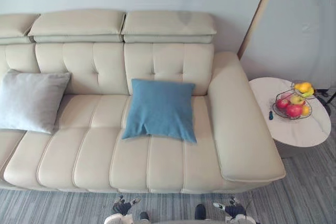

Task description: Pick up cushions and gather them together orderly.

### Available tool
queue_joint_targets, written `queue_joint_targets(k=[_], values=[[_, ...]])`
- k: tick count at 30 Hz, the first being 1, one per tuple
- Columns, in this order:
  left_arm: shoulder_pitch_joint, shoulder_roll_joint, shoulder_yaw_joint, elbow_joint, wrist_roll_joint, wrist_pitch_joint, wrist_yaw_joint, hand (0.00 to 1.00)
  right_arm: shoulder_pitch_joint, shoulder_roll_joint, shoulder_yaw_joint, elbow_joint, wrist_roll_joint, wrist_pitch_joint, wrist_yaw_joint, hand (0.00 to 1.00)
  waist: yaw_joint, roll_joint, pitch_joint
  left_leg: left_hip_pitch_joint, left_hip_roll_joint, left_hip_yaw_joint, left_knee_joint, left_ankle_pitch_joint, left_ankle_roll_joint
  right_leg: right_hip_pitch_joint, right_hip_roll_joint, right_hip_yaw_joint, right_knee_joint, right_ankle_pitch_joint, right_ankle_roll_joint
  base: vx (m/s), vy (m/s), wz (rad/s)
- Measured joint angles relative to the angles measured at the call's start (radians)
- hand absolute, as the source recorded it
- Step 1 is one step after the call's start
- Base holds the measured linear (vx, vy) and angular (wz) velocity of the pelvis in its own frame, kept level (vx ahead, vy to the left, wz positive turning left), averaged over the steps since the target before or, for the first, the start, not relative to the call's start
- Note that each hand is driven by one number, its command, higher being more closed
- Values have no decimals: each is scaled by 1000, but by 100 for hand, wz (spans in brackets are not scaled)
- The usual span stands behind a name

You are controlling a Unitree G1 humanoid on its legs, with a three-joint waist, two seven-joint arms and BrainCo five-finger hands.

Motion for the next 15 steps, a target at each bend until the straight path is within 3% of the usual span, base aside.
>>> queue_joint_targets(k=[4, 6, 7, 8, 9, 10, 11, 13, 14, 15], values=[[-8, 4, -5, -2, 8, -2, 17, 0, -40, 1, 26, -8, 0, 2, -12, 0, 3, -10, 9, -16, 0, 61, 15, -11, -9, -76, 1, 62, 69, -1, 6, -58, 13, -44], [-40, 17, -4, -8, 10, -1, 19, 0, -49, 9, 51, -24, 2, 3, -14, 0, -2, -32, 31, -65, 0, 75, 91, -31, 14, -125, -5, 84, 120, 0, 19, -73, 17, -35], [-56, 16, -1, -16, 11, 0, 21, 0, -62, 18, 62, -27, 8, 3, -15, 0, 9, -37, 36, -96, 7, 85, 127, -43, 51, -145, -3, 106, 111, 32, 63, -136, 12, -43], [-70, -4, 10, -38, 11, -2, 27, 0, -100, 12, 73, -36, 12, 6, -22, 0, 17, -6, 57, -127, 60, 109, 149, -43, 49, -192, 1, 60, 308, -61, 26, -149, 13, -36], [-73, -5, 9, -39, 10, -2, 28, 0, -99, 14, 77, -40, 13, 7, -22, 0, 16, -5, 58, -130, 60, 107, 153, -41, 46, -210, -3, 53, 381, -101, 18, -95, -12, -6], [-74, -5, 1, -54, 10, -2, 31, 0, -86, 29, 82, -52, 18, 7, -24, 0, 15, -7, 60, -127, 56, 89, 165, -35, 47, -234, -34, 36, 620, -205, 33, -33, -65, 37], [-70, -4, -2, -65, 10, -1, 35, 0, -74, 49, 86, -50, 18, 8, -24, 0, 14, -30, 48, -136, 45, 69, 189, -34, 47, -206, -70, 33, 764, -251, 70, -16, -101, 45], [-59, -3, -3, -77, 10, -1, 36, 0, -69, 59, 98, -50, 18, 8, -23, 0, 16, -54, 34, -167, 36, 50, 239, -34, 48, -171, -106, 44, 826, -288, 101, -82, -208, 48], [-62, -4, 2, -80, 10, 2, 39, 0, -79, 56, 97, -50, 17, 8, -24, 0, 19, -60, 33, -189, 45, 35, 267, -31, 42, -170, -84, 37, 787, -304, 120, -106, -217, 24], [-58, -14, 8, -81, 10, 3, 41, 0, -91, 51, 97, -50, 16, 8, -26, 0, 29, -49, 28, -198, 52, 32, 260, -28, 37, -164, -65, 31, 748, -304, 120, -148, -149, -13]])
